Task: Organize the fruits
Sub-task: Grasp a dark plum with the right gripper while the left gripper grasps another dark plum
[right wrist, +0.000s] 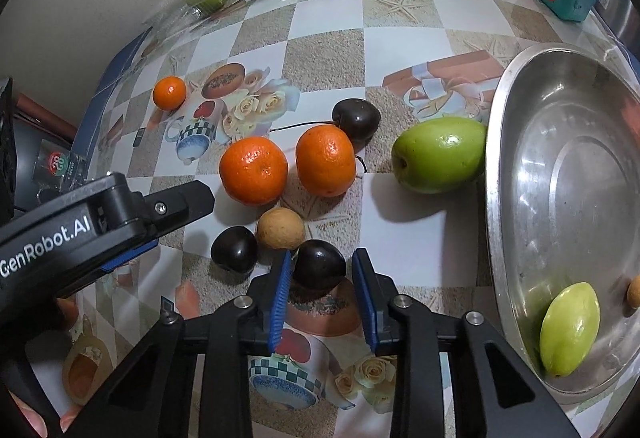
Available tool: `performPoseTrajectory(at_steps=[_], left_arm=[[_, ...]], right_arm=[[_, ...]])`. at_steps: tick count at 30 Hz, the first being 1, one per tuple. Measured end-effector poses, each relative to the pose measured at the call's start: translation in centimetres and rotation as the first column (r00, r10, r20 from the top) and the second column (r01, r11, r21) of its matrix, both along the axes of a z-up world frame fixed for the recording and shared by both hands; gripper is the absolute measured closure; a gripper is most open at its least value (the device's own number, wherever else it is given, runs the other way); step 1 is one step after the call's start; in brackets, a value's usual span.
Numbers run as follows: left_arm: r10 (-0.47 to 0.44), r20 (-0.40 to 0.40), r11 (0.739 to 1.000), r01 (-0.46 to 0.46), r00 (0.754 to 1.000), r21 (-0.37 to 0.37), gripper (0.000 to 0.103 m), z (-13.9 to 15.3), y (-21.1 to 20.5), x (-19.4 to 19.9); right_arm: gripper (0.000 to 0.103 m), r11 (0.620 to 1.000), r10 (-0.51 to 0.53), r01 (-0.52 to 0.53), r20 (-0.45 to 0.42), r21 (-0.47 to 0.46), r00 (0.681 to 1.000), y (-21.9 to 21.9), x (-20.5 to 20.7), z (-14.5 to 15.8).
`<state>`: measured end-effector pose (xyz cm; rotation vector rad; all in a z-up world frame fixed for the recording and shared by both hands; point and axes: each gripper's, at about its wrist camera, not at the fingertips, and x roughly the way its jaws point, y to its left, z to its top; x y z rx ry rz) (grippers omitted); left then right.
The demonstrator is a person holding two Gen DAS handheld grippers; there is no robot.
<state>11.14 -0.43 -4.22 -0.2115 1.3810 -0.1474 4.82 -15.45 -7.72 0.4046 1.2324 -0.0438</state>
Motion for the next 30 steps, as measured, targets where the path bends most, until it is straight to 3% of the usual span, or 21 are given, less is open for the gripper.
performPoseTrajectory(at_steps=[9, 20, 26, 30], left_arm=[[-0.002, 0.006, 1.0, 0.002, 1.0, -0.01, 0.026, 0.3, -0.2, -0.1], [-0.066, -0.004, 0.997, 0.066, 0.998, -0.038, 0.055, 0.5, -1.4, -0.9], [-0.123, 0.002, 0.992, 0.123, 0.992, -0.013, 0.057, 0.6, -2.3, -1.6], [-0.182, -0.008, 0.982, 0.183, 0.983, 0.05, 0.057, -0.2, -3.5, -1.9]], right_arm=[[0.076, 0.999, -0.017, 0.017, 0.007, 0.05, 1.0, -0.5, -0.5, 0.7], [0.076, 0.992, -0.117, 0.114, 0.071, 0.053, 0.991, -3.5, -2.1, 3.5], [0.076, 0.99, -0.128, 0.124, 0.064, 0.065, 0.99, -4.0, -2.2, 3.5], [0.076, 0.99, -0.127, 0.121, 0.075, 0.072, 0.989, -4.0, -2.4, 3.8]])
